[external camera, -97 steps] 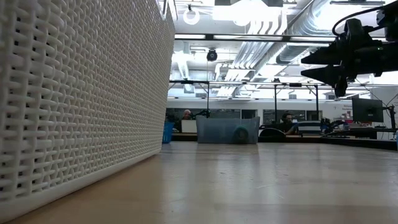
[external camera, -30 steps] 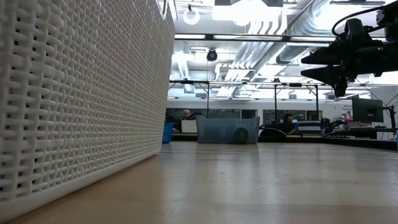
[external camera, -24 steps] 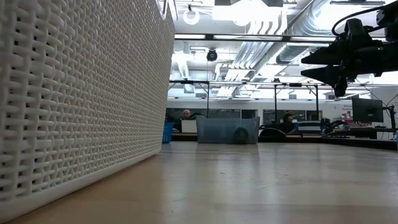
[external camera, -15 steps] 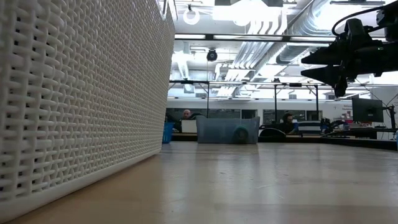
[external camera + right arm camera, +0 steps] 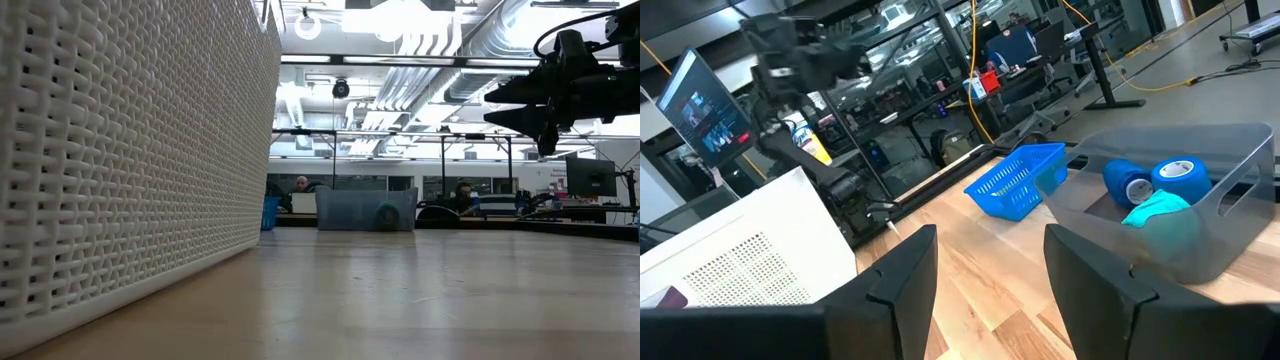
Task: Pick & place medical supplies in basket/bin
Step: Return to Home Position
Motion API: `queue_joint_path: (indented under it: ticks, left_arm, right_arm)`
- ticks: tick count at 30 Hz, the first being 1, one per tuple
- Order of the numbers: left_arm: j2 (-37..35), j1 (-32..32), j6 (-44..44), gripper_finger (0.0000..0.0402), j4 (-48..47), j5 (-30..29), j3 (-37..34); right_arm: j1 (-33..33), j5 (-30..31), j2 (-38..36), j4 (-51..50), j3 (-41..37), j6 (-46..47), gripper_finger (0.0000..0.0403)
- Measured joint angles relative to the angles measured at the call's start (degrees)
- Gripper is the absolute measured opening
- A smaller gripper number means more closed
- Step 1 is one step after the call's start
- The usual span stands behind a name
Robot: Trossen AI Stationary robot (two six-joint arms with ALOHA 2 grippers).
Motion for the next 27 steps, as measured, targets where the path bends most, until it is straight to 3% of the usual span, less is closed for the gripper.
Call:
queue_joint_path:
  ticks: [10, 27]
  left_arm:
    - [-13.1, -4.9, 3.6, 0.0136, -0.7, 1.3, 0.0]
    - [-27.1, -11.5, 7.4, 0.0136, -7.3, 2.3, 0.0]
  right_arm:
    - [0.0, 0.0, 0.0, 0.0, 0.0, 0.0, 0.0173]
    - [0.0, 0.0, 0.0, 0.0, 0.0, 0.0, 0.0173]
